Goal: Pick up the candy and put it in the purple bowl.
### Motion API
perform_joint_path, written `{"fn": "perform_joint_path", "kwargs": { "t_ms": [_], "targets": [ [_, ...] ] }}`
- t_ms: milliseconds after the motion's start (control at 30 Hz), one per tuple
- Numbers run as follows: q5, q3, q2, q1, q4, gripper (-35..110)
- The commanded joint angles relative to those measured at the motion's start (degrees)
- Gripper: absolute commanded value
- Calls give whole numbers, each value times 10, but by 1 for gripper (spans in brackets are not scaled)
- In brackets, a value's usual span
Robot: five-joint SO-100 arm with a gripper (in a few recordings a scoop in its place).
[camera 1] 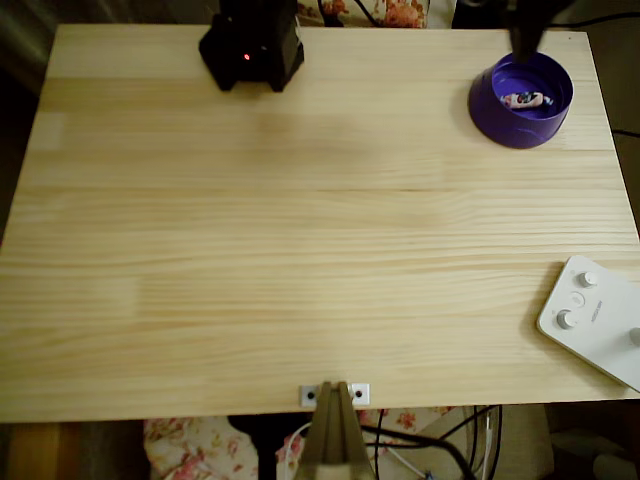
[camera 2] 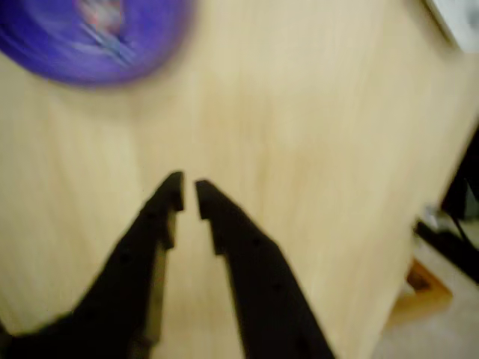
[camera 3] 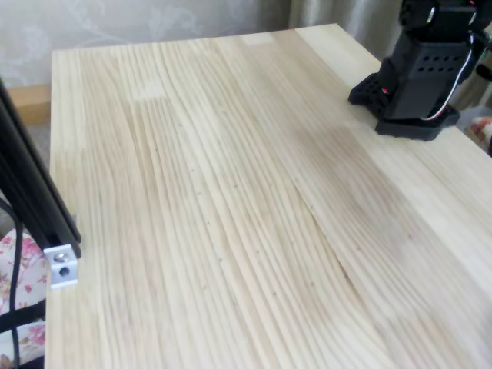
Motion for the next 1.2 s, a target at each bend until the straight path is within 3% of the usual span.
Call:
{"fn": "perform_joint_path", "kwargs": {
  "t_ms": [0, 100, 200, 367, 433, 633, 933, 1167],
  "targets": [
    [-104, 74, 193, 104, 63, -1],
    [-201, 143, 295, 223, 104, -1],
    [-223, 206, 382, 356, 115, -1],
    [-161, 305, 505, 539, 68, -1],
    [-68, 347, 560, 599, 11, -1],
    [47, 419, 609, 747, -51, -1],
    [157, 599, 785, 802, 33, -1],
    [174, 694, 785, 816, 27, -1]
  ]
}}
